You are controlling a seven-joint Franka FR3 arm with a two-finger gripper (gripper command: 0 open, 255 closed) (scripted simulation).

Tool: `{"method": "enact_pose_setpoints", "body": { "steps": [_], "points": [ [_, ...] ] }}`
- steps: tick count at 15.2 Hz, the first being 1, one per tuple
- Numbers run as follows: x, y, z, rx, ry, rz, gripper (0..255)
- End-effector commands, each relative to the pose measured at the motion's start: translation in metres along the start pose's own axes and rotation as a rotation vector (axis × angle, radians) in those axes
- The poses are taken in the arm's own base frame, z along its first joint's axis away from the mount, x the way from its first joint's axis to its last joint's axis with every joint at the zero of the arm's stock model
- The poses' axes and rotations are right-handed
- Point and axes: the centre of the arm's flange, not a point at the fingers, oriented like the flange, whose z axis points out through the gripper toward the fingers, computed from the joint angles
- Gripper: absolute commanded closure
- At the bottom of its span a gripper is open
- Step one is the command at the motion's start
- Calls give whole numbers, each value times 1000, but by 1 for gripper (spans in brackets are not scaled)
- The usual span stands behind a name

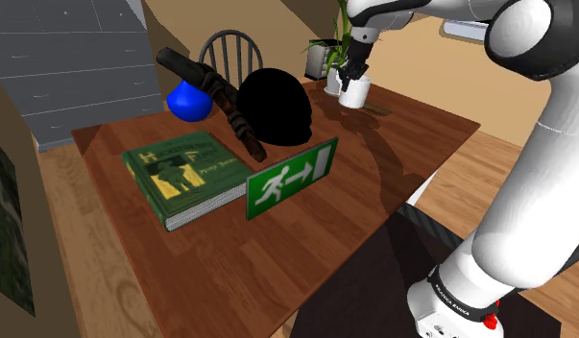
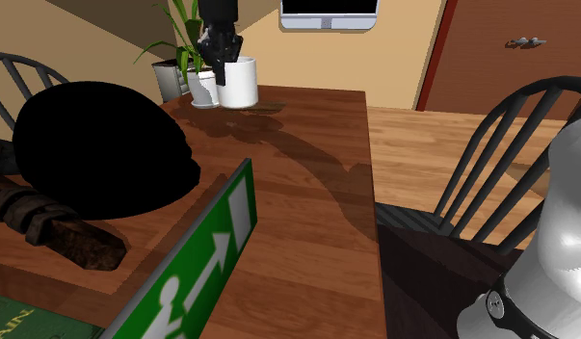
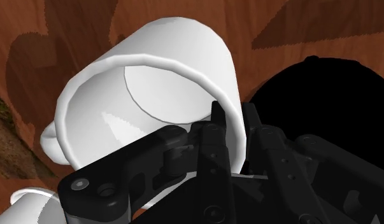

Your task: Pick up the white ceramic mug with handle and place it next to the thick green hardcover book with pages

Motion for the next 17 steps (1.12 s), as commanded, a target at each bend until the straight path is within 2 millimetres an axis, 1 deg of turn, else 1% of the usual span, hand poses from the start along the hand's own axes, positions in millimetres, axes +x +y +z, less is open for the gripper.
{"method": "enact_pose_setpoints", "body": {
  "steps": [1,17],
  "points": [
    [-7,-28,-3,-1,0,1,255],
    [-70,-229,-15,-1,0,1,255]
  ]
}}
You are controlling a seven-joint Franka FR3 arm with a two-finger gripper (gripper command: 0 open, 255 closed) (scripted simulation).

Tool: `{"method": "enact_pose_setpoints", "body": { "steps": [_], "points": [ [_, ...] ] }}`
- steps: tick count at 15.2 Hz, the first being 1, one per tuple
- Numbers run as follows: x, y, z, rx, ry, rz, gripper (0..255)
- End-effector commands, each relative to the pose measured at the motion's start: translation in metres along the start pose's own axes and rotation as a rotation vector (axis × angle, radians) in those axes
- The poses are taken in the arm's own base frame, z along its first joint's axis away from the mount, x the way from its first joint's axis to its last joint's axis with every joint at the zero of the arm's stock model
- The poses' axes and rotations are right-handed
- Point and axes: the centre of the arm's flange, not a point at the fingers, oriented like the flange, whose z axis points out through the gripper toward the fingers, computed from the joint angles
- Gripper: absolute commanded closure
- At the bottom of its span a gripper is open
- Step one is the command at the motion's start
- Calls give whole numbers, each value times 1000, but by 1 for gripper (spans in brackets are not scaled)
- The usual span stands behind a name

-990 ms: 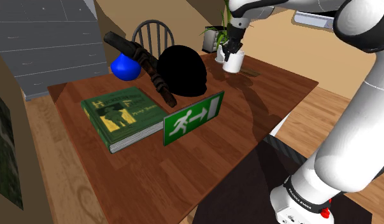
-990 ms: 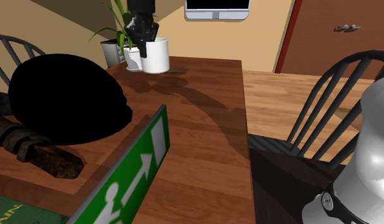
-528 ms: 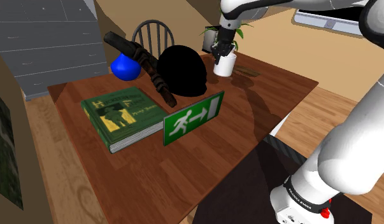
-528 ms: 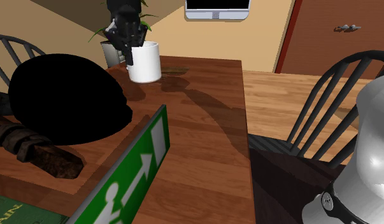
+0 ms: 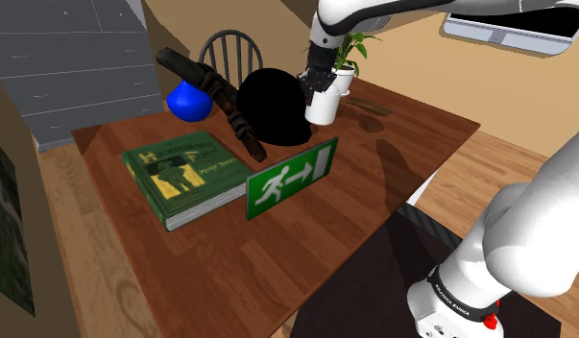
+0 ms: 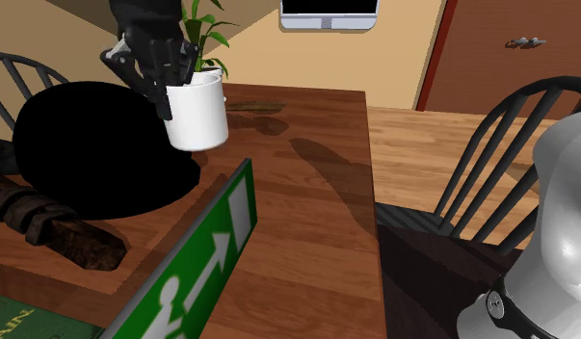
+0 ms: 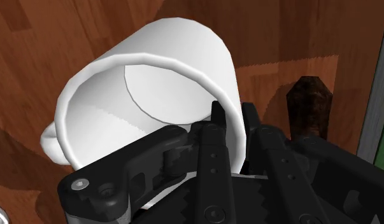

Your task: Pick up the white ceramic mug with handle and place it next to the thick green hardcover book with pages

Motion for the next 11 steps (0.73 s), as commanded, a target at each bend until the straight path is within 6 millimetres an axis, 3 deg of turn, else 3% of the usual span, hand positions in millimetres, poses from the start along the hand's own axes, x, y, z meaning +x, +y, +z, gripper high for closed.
{"method": "enact_pose_setpoints", "body": {
  "steps": [1,7,11],
  "points": [
    [-7,-27,-2,0,0,2,255],
    [-31,-102,-7,0,0,2,255],
    [-34,-110,9,0,0,2,255]
  ]
}}
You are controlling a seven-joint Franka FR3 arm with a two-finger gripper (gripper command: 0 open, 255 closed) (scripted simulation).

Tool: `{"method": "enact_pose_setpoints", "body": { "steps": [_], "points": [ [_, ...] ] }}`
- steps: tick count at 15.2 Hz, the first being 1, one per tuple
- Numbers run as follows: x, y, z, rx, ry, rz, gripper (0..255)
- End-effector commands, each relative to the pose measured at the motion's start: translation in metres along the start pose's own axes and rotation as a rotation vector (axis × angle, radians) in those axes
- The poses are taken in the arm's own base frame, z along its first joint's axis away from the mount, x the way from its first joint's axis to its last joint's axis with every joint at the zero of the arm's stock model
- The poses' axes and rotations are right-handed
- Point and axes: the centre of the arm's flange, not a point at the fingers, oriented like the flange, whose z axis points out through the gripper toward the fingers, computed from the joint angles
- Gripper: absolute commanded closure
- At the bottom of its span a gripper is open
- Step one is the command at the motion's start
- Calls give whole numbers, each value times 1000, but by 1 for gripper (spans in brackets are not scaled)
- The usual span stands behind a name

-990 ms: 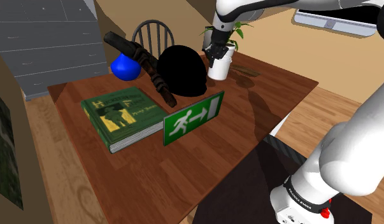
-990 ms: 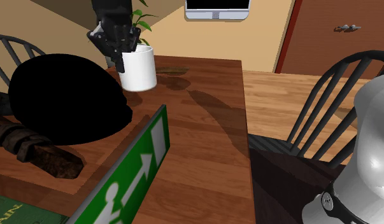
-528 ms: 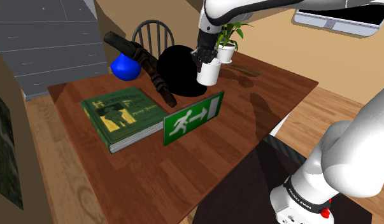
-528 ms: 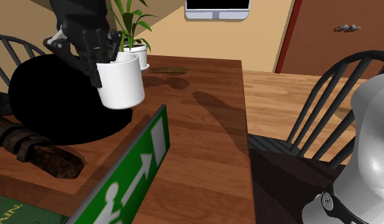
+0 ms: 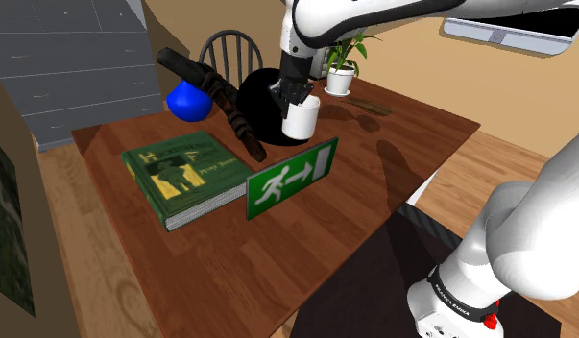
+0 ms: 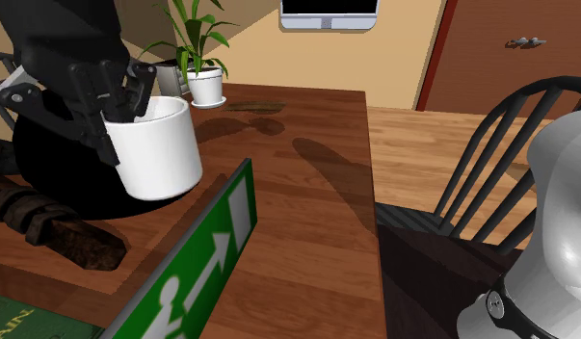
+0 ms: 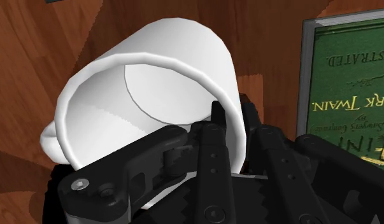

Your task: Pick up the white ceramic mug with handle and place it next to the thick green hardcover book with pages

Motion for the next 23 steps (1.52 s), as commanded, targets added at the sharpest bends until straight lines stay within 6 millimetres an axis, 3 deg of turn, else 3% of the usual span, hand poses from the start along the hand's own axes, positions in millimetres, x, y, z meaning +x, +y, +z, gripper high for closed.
{"method": "enact_pose_setpoints", "body": {
  "steps": [1,23],
  "points": [
    [-2,-2,9,0,1,1,255],
    [-15,-4,125,0,1,1,255]
  ]
}}
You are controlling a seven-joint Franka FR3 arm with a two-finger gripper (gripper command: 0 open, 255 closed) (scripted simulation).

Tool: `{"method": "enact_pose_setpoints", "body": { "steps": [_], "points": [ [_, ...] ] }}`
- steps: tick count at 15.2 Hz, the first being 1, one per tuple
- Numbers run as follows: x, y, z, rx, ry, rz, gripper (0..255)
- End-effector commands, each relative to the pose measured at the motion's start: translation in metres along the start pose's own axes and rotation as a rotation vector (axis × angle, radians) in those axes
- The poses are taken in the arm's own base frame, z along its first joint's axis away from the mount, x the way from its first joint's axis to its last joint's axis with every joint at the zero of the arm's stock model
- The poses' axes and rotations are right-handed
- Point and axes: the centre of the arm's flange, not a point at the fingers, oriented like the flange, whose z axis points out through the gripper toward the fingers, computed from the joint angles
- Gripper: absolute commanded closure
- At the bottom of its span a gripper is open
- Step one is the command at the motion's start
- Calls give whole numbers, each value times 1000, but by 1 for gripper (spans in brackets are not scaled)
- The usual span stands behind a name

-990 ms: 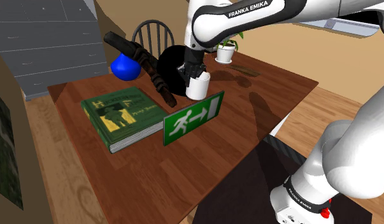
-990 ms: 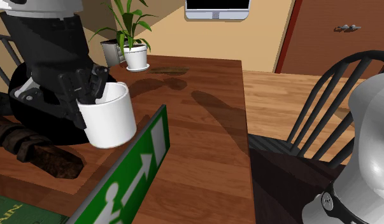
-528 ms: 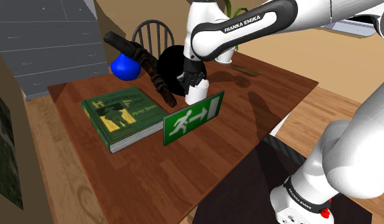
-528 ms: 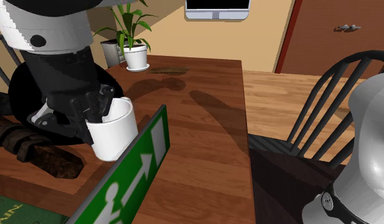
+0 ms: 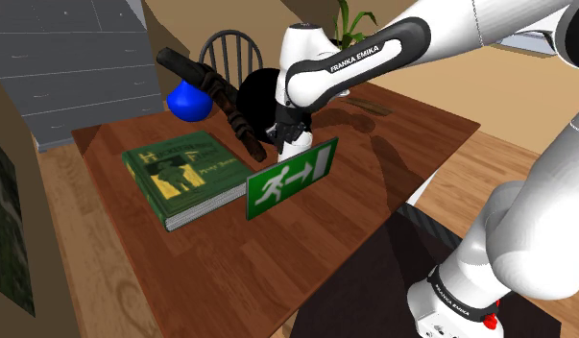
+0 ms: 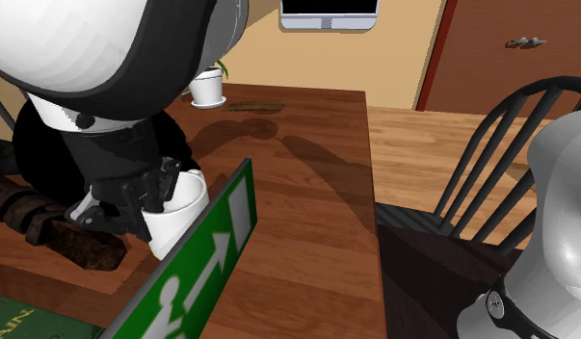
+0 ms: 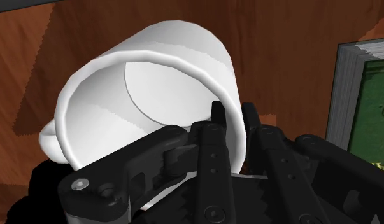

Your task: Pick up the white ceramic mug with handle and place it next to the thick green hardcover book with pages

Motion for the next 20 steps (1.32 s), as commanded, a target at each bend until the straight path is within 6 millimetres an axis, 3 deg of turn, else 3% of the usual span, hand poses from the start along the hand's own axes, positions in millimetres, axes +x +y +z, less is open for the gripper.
{"method": "enact_pose_setpoints", "body": {
  "steps": [1,5,12,13,18,20],
  "points": [
    [-1,0,9,0,1,0,255],
    [-4,-1,30,0,1,0,255],
    [-4,-1,30,0,1,0,255],
    [-4,0,30,0,1,0,0],
    [-4,0,30,0,1,0,0],
    [-4,-1,3,0,1,0,0]
  ]
}}
